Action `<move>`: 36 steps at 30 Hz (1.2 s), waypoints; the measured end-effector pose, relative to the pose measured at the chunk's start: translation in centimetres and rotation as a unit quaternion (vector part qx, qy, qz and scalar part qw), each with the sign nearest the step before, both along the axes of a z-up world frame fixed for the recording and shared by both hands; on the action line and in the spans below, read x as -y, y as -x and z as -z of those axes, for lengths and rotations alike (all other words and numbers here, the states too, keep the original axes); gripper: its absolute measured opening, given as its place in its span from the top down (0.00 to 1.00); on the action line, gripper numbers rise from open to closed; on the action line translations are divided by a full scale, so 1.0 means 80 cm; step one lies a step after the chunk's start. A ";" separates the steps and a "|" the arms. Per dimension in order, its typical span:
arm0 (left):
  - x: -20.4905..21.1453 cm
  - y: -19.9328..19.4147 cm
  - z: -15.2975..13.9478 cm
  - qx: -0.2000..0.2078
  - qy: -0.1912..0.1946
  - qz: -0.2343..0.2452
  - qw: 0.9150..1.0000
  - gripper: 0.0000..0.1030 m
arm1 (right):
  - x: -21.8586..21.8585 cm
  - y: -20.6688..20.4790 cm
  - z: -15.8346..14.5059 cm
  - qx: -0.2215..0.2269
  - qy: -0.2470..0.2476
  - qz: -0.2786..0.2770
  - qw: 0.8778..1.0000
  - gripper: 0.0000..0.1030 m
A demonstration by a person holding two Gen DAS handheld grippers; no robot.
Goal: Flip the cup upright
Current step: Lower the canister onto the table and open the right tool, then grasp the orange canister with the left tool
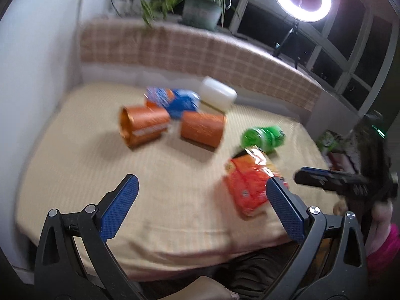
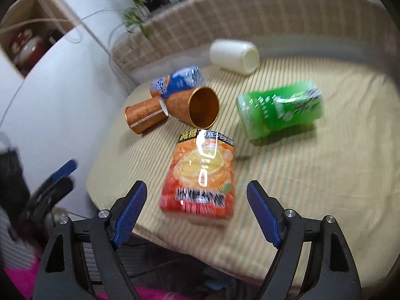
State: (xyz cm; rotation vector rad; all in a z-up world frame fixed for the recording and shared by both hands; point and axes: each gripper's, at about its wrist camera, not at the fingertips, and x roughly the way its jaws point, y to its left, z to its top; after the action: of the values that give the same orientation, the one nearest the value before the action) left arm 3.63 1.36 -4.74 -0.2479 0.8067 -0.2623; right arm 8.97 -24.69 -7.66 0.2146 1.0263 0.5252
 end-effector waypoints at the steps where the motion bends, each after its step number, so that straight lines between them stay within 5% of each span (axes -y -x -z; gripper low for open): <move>1: 0.006 -0.006 0.004 -0.010 0.008 0.007 1.000 0.00 | 0.004 0.013 -0.008 0.020 0.012 0.005 1.000 0.20; 7: 0.033 -0.059 0.042 -0.106 0.097 0.036 0.989 0.00 | 0.035 0.068 -0.036 0.089 0.052 0.039 0.994 0.20; 14: 0.043 -0.108 0.100 -0.230 0.229 0.020 0.946 0.00 | 0.061 0.106 -0.040 0.120 0.093 0.079 0.985 0.20; 17: 0.050 -0.117 0.110 -0.245 0.238 0.013 0.940 0.00 | 0.067 0.112 -0.039 0.126 0.101 0.088 0.983 0.20; 28: 0.077 -0.128 0.125 -0.258 0.210 0.012 0.943 0.01 | 0.071 0.110 -0.027 0.126 0.113 0.094 0.981 0.20; 32: 0.084 -0.131 0.126 -0.252 0.209 0.024 0.945 0.16 | 0.073 0.107 -0.023 0.123 0.115 0.098 0.981 0.20; 36: 0.095 -0.130 0.115 -0.230 0.180 0.032 0.956 0.19 | 0.074 0.105 -0.018 0.122 0.122 0.102 0.980 0.20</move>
State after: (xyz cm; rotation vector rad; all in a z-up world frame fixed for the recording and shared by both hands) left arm 14.06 -6.21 -13.93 -0.6434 1.2289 -0.4213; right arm 0.57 -30.58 -6.19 0.0339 0.8088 0.2278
